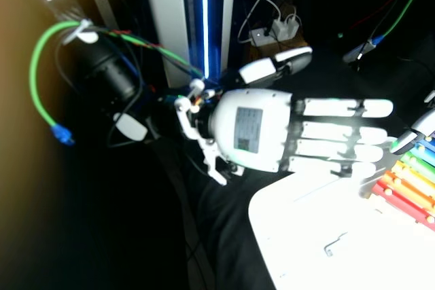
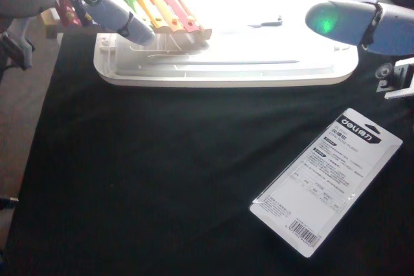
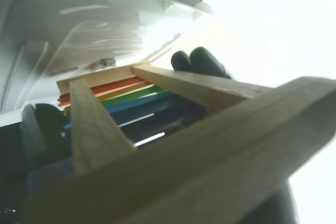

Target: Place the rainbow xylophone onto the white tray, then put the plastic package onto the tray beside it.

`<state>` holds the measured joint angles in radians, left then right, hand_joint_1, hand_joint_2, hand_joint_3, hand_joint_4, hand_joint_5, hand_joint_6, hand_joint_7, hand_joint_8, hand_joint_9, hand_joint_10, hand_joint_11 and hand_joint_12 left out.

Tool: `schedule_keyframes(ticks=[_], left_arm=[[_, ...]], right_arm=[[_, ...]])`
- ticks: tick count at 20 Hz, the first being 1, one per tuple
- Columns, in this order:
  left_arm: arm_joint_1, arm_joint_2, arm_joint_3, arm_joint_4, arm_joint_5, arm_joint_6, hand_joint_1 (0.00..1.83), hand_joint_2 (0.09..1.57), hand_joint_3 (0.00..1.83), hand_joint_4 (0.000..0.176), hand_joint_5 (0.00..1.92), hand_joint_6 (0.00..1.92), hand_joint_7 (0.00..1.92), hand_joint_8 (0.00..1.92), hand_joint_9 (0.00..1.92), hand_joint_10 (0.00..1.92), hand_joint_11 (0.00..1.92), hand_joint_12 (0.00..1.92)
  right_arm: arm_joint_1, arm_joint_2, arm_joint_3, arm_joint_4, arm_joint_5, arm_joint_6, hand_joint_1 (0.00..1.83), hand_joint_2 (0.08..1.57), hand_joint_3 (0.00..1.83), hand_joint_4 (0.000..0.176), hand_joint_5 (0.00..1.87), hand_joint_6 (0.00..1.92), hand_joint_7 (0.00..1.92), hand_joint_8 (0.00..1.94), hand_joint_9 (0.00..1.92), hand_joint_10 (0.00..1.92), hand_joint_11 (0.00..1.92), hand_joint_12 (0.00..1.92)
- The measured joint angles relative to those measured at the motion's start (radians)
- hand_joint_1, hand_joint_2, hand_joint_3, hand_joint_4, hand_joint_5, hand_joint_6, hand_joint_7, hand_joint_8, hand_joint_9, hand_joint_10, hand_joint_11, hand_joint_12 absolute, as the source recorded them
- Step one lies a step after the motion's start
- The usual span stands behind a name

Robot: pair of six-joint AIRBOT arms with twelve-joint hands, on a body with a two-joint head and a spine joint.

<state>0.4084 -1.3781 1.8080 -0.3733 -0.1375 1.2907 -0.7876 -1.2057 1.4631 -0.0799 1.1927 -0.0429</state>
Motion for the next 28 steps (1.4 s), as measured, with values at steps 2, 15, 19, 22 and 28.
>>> schedule_keyframes(ticks=[2, 15, 19, 22, 28], left_arm=[[0.005, -0.004, 0.005, -0.002, -0.002, 0.0, 1.23, 1.12, 0.0, 0.0, 1.0, 0.97, 0.93, 1.06, 0.72, 0.98, 0.45, 1.51], [0.051, -0.015, 0.023, -0.066, -0.031, -0.016, 1.36, 1.18, 0.0, 0.0, 0.97, 0.76, 0.72, 1.44, 0.77, 1.46, 0.57, 1.4], [0.069, -0.015, 0.023, -0.095, -0.046, -0.021, 1.35, 1.16, 0.0, 0.0, 0.96, 0.89, 0.82, 1.26, 0.78, 1.4, 0.51, 1.34], [0.071, -0.015, 0.023, -0.095, -0.049, -0.021, 1.34, 1.17, 0.0, 0.0, 0.91, 1.01, 0.8, 1.28, 0.78, 1.4, 0.53, 1.32], [0.084, -0.013, 0.017, -0.1, -0.057, -0.024, 1.36, 1.14, 0.0, 0.0, 0.94, 0.97, 0.92, 1.03, 0.84, 1.34, 0.55, 1.3]], right_arm=[[0.0, -0.001, 0.0, -0.006, 0.0, 0.001, 0.31, 0.89, 0.0, 0.074, 0.26, 0.0, 0.26, 0.0, 0.22, 0.0, 0.0, 0.47], [0.006, -0.006, 0.002, -0.02, -0.001, 0.005, 0.36, 0.92, 0.0, 0.066, 0.27, 0.0, 0.26, 0.0, 0.22, 0.0, 0.0, 0.45], [0.006, -0.006, 0.002, -0.021, -0.001, 0.005, 0.37, 0.94, 0.01, 0.064, 0.25, 0.0, 0.25, 0.0, 0.21, 0.0, 0.0, 0.44], [0.006, -0.006, 0.002, -0.022, -0.001, 0.006, 0.38, 0.95, 0.01, 0.059, 0.25, 0.0, 0.26, 0.0, 0.21, 0.0, 0.0, 0.44], [0.006, -0.006, 0.002, -0.022, -0.001, 0.006, 0.36, 0.98, 0.0, 0.062, 0.24, 0.0, 0.26, 0.0, 0.2, 0.0, 0.0, 0.41]])
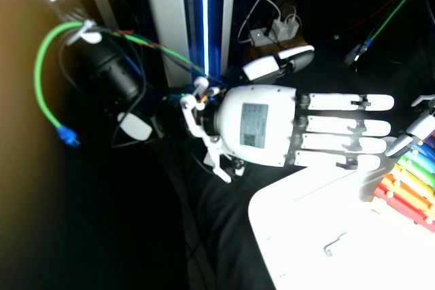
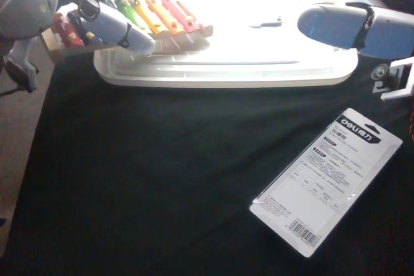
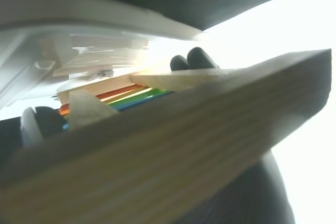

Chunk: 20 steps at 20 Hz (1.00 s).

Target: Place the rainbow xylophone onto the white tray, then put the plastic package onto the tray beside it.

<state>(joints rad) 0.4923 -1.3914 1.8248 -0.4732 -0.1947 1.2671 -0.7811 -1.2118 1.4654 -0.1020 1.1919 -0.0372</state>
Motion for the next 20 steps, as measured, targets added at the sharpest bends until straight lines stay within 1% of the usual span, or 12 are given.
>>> schedule_keyframes(ticks=[1, 2, 3, 5, 6, 7, 8, 13, 15, 18, 19, 20], left_arm=[[0.0, 0.0, 0.0, 0.0, 0.0, 0.0, 1.25, 1.14, 0.0, 0.0, 0.98, 1.03, 0.87, 1.09, 0.73, 0.75, 0.46, 1.25], [0.0, 0.0, -0.001, 0.0, -0.002, 0.001, 1.17, 1.12, 0.0, 0.0, 0.96, 1.01, 0.81, 0.55, 0.8, 0.63, 0.52, 1.39], [0.0, 0.0, -0.002, 0.001, -0.002, 0.002, 1.17, 1.11, 0.0, 0.0, 0.98, 0.96, 0.86, 0.23, 0.82, 0.48, 0.52, 1.31], [0.006, 0.0, -0.002, 0.0, 0.004, 0.002, 1.14, 1.12, 0.0, 0.0, 0.94, 1.03, 0.89, 0.03, 0.9, 0.17, 0.55, 1.13], [0.006, 0.0, -0.002, 0.0, 0.003, 0.005, 1.17, 1.05, 0.0, 0.0, 0.82, 0.43, 0.9, 0.01, 0.93, 0.11, 0.57, 1.07], [0.006, 0.0, -0.002, 0.001, 0.003, 0.006, 1.15, 1.02, 0.0, 0.0, 0.8, 0.16, 0.87, 0.0, 0.91, 0.06, 0.51, 1.04], [0.006, 0.0, -0.002, -0.002, 0.005, 0.006, 1.14, 1.01, 0.0, 0.0, 0.79, 0.05, 0.84, 0.0, 0.91, 0.04, 0.45, 1.05], [0.01, 0.001, -0.004, 0.001, 0.002, 0.009, 1.07, 0.99, 0.0, 0.049, 0.59, 0.0, 0.58, 0.0, 0.62, 0.0, 0.17, 1.03], [0.01, 0.002, -0.007, 0.002, 0.004, 0.011, 1.06, 0.98, 0.0, 0.055, 0.51, 0.0, 0.53, 0.0, 0.57, 0.0, 0.14, 1.02], [0.011, 0.002, -0.013, 0.005, 0.01, 0.017, 1.03, 0.96, 0.0, 0.099, 0.41, 0.0, 0.46, 0.0, 0.51, 0.0, 0.1, 1.01], [0.011, 0.002, -0.014, 0.005, 0.012, 0.019, 1.03, 0.95, 0.0, 0.089, 0.39, 0.0, 0.44, 0.0, 0.5, 0.0, 0.1, 1.01], [0.013, 0.002, -0.016, 0.006, 0.013, 0.02, 1.01, 0.94, 0.0, 0.093, 0.36, 0.0, 0.42, 0.0, 0.48, 0.0, 0.06, 1.03]], right_arm=[[0.0, 0.0, 0.0, 0.0, 0.0, 0.0, 0.37, 0.98, 0.0, 0.059, 0.24, 0.0, 0.26, 0.0, 0.2, 0.0, 0.0, 0.42], [0.0, 0.0, 0.0, -0.001, 0.0, 0.0, 0.38, 0.98, 0.0, 0.061, 0.25, 0.0, 0.26, 0.0, 0.19, 0.0, 0.0, 0.39], [0.0, 0.0, 0.0, -0.001, 0.0, 0.0, 0.38, 0.99, 0.0, 0.062, 0.25, 0.0, 0.26, 0.0, 0.2, 0.0, 0.0, 0.39], [0.0, 0.0, 0.0, 0.0, 0.0, 0.0, 0.37, 0.98, 0.0, 0.063, 0.25, 0.0, 0.26, 0.0, 0.19, 0.0, 0.0, 0.42], [0.0, 0.0, 0.0, 0.0, -0.001, 0.0, 0.38, 0.98, 0.0, 0.063, 0.26, 0.0, 0.27, 0.0, 0.2, 0.0, 0.0, 0.42], [0.0, 0.0, 0.0, 0.0, 0.0, 0.0, 0.38, 0.97, 0.0, 0.064, 0.27, 0.01, 0.27, 0.0, 0.19, 0.0, 0.0, 0.43], [0.0, 0.0, 0.0, -0.001, 0.0, 0.0, 0.38, 0.98, 0.0, 0.065, 0.27, 0.0, 0.27, 0.0, 0.19, 0.0, 0.0, 0.41], [0.0, 0.0, 0.0, 0.0, -0.001, 0.0, 0.39, 0.99, 0.0, 0.072, 0.26, 0.0, 0.27, 0.0, 0.19, 0.0, 0.0, 0.41], [0.0, 0.0, 0.0, -0.001, 0.0, 0.001, 0.38, 1.0, 0.0, 0.056, 0.26, 0.0, 0.28, 0.0, 0.2, 0.0, 0.0, 0.45], [0.0, 0.0, 0.0, -0.001, 0.0, 0.004, 0.4, 0.99, 0.0, 0.053, 0.26, 0.0, 0.27, 0.0, 0.2, 0.0, 0.0, 0.46], [0.0, 0.0, 0.0, -0.001, -0.001, 0.004, 0.38, 0.99, 0.0, 0.055, 0.26, 0.0, 0.28, 0.0, 0.2, 0.0, 0.0, 0.46], [0.0, 0.0, -0.001, -0.003, 0.0, 0.004, 0.38, 1.0, 0.0, 0.053, 0.26, 0.0, 0.28, 0.0, 0.21, 0.01, 0.0, 0.46]])
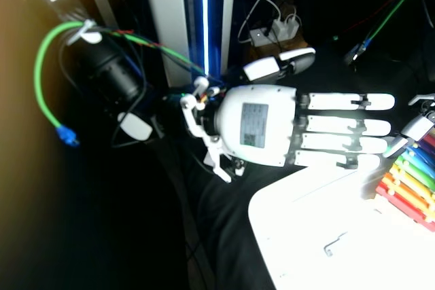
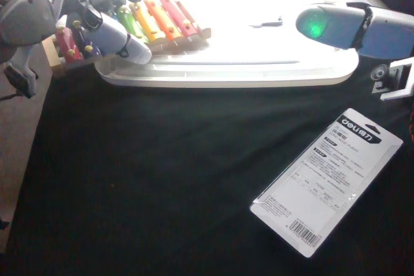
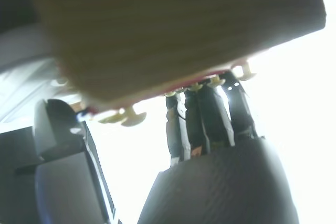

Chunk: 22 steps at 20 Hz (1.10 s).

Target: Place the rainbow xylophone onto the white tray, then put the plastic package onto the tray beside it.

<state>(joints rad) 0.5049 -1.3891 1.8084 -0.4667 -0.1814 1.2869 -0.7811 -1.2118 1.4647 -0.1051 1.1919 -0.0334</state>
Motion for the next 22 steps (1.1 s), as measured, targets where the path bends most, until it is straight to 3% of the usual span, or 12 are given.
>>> schedule_keyframes(ticks=[3, 4, 5, 6, 7, 8, 11, 13, 14, 17, 19, 22], left_arm=[[0.0, 0.0, -0.002, 0.002, 0.007, 0.0, 0.97, 0.91, 0.0, 0.126, 0.27, 0.0, 0.33, 0.0, 0.38, 0.0, 0.0, 0.99], [0.0, 0.0, -0.002, 0.002, 0.011, 0.0, 0.97, 0.9, 0.0, 0.121, 0.23, 0.0, 0.28, 0.0, 0.33, 0.0, 0.0, 0.94], [0.0, 0.0, -0.005, 0.002, 0.014, 0.0, 1.02, 0.86, 0.0, 0.108, 0.17, 0.0, 0.15, 0.0, 0.2, 0.0, 0.0, 0.71], [0.0, 0.0, -0.01, 0.002, 0.014, 0.0, 1.02, 0.83, 0.0, 0.149, 0.11, 0.0, 0.04, 0.0, 0.12, 0.0, 0.0, 0.63], [0.0, 0.0, -0.01, 0.002, 0.015, 0.0, 1.02, 0.81, 0.0, 0.171, 0.08, 0.0, 0.01, 0.0, 0.13, 0.0, 0.0, 0.72], [0.0, 0.0, -0.01, 0.002, 0.016, 0.0, 0.99, 0.8, 0.0, 0.175, 0.04, 0.0, 0.0, 0.0, 0.1, 0.0, 0.0, 0.73], [0.0, -0.003, -0.01, 0.003, 0.013, 0.0, 0.96, 0.78, 0.0, 0.176, 0.0, 0.0, 0.0, 0.0, 0.01, 0.0, 0.0, 0.67], [0.0, -0.005, -0.01, 0.007, 0.013, 0.0, 0.92, 0.76, 0.0, 0.176, 0.0, 0.0, 0.0, 0.0, 0.0, 0.0, 0.0, 0.45], [-0.001, -0.006, -0.01, 0.007, 0.013, 0.0, 0.94, 0.75, 0.0, 0.176, 0.0, 0.0, 0.0, 0.0, 0.0, 0.0, 0.0, 0.19], [-0.003, -0.016, -0.013, 0.011, 0.013, 0.0, 0.88, 0.7, 0.0, 0.176, 0.0, 0.0, 0.0, 0.0, 0.0, 0.0, 0.0, 0.02], [-0.003, -0.017, -0.018, 0.021, 0.014, -0.001, 0.81, 0.69, 0.0, 0.176, 0.0, 0.0, 0.0, 0.0, 0.0, 0.0, 0.0, 0.0], [-0.004, -0.012, -0.042, 0.026, 0.0, 0.0, 0.84, 0.67, 0.0, 0.176, 0.0, 0.0, 0.0, 0.0, 0.0, 0.0, 0.0, 0.0]], right_arm=[[0.0, 0.0, 0.0, -0.001, 0.0, 0.0, 0.38, 1.01, 0.0, 0.055, 0.26, 0.0, 0.28, 0.0, 0.21, 0.0, 0.0, 0.48], [0.0, 0.0, 0.0, 0.0, 0.0, 0.0, 0.38, 1.01, 0.0, 0.056, 0.26, 0.0, 0.28, 0.0, 0.21, 0.0, 0.0, 0.48], [0.0, 0.0, 0.0, 0.0, 0.0, 0.0, 0.35, 1.0, 0.0, 0.053, 0.26, 0.0, 0.28, 0.0, 0.22, 0.0, 0.0, 0.51], [0.0, 0.0, 0.0, -0.001, 0.0, 0.0, 0.35, 1.0, 0.0, 0.052, 0.26, 0.0, 0.27, 0.0, 0.21, 0.0, 0.0, 0.5], [0.0, 0.0, 0.0, -0.001, -0.001, 0.0, 0.36, 0.99, 0.0, 0.052, 0.26, 0.0, 0.27, 0.0, 0.2, 0.0, 0.0, 0.47], [0.0, 0.0, 0.0, -0.002, 0.0, 0.001, 0.36, 0.98, 0.0, 0.057, 0.26, 0.0, 0.27, 0.0, 0.2, 0.0, 0.0, 0.47], [0.0, 0.0, 0.0, -0.002, 0.0, 0.001, 0.39, 0.95, 0.0, 0.075, 0.24, 0.0, 0.25, 0.0, 0.18, 0.0, 0.0, 0.38], [0.001, -0.004, 0.001, -0.005, -0.001, 0.001, 0.4, 0.95, 0.0, 0.089, 0.24, 0.0, 0.25, 0.0, 0.18, 0.0, 0.0, 0.37], [0.003, -0.004, 0.001, -0.006, -0.001, 0.001, 0.38, 0.95, 0.0, 0.084, 0.25, 0.0, 0.26, 0.0, 0.2, 0.0, 0.0, 0.41], [0.006, -0.004, 0.001, -0.009, 0.0, 0.003, 0.4, 0.96, 0.0, 0.089, 0.26, 0.0, 0.26, 0.0, 0.18, 0.0, 0.0, 0.39], [0.006, -0.004, 0.001, -0.011, 0.0, 0.003, 0.43, 0.94, 0.0, 0.092, 0.26, 0.0, 0.26, 0.0, 0.19, 0.0, 0.0, 0.42], [0.006, -0.004, 0.007, -0.009, -0.001, 0.003, 0.55, 0.89, 0.0, 0.12, 0.21, 0.0, 0.23, 0.0, 0.14, 0.0, 0.0, 0.3]])
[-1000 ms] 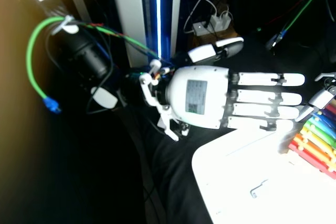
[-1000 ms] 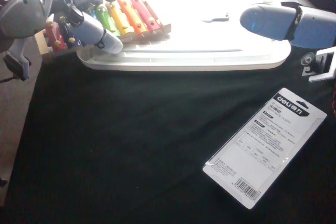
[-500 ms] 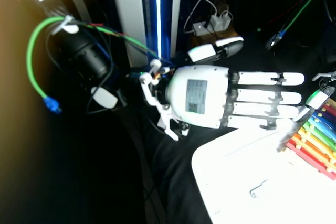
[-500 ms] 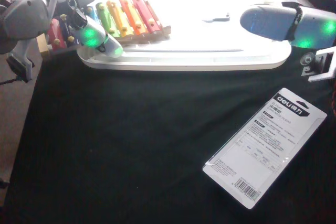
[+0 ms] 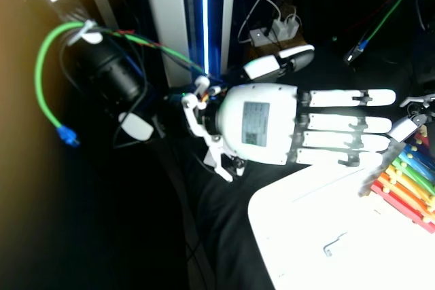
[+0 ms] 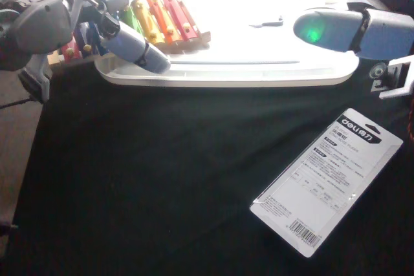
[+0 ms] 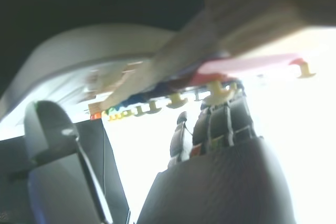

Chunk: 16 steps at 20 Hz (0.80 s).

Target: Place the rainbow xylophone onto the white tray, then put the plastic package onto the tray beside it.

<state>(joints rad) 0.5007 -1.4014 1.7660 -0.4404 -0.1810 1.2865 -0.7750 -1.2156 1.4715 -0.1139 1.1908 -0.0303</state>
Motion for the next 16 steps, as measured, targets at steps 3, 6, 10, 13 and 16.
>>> schedule_keyframes(ticks=[3, 6, 10, 13, 16], left_arm=[[-0.032, 0.014, -0.033, 0.039, -0.008, -0.007, 0.78, 0.68, 0.0, 0.176, 0.0, 0.0, 0.0, 0.0, 0.0, 0.0, 0.0, 0.0], [-0.066, 0.055, -0.094, 0.098, -0.064, -0.027, 0.72, 0.64, 0.0, 0.176, 0.0, 0.0, 0.0, 0.0, 0.0, 0.0, 0.0, 0.0], [-0.087, 0.109, -0.134, 0.274, -0.117, -0.229, 0.76, 0.67, 0.0, 0.176, 0.0, 0.0, 0.0, 0.0, 0.0, 0.0, 0.0, 0.0], [-0.1, 0.164, -0.179, 0.32, -0.159, -0.262, 0.74, 0.66, 0.0, 0.176, 0.0, 0.0, 0.0, 0.0, 0.0, 0.0, 0.0, 0.0], [-0.119, 0.204, -0.226, 0.367, -0.178, -0.263, 0.78, 0.65, 0.0, 0.176, 0.0, 0.0, 0.0, 0.0, 0.0, 0.0, 0.0, 0.0]], right_arm=[[0.0, 0.003, 0.0, -0.012, -0.001, 0.002, 0.59, 0.81, 0.0, 0.13, 0.17, 0.0, 0.19, 0.0, 0.11, 0.0, 0.0, 0.31], [0.0, 0.024, 0.001, -0.013, -0.008, 0.005, 0.56, 0.71, 0.0, 0.14, 0.11, 0.0, 0.13, 0.0, 0.07, 0.0, 0.0, 0.27], [0.0, 0.071, -0.011, -0.051, -0.048, 0.008, 0.62, 0.68, 0.0, 0.108, 0.06, 0.0, 0.05, 0.0, 0.0, 0.0, 0.0, 0.11], [0.0, 0.084, -0.012, -0.123, -0.125, 0.008, 0.67, 0.69, 0.0, 0.07, 0.05, 0.01, 0.03, 0.0, 0.04, 0.0, 0.0, 0.26], [0.0, 0.1, -0.014, -0.215, -0.188, 0.044, 0.62, 0.65, 0.0, 0.097, 0.05, 0.0, 0.06, 0.0, 0.04, 0.0, 0.0, 0.36]])
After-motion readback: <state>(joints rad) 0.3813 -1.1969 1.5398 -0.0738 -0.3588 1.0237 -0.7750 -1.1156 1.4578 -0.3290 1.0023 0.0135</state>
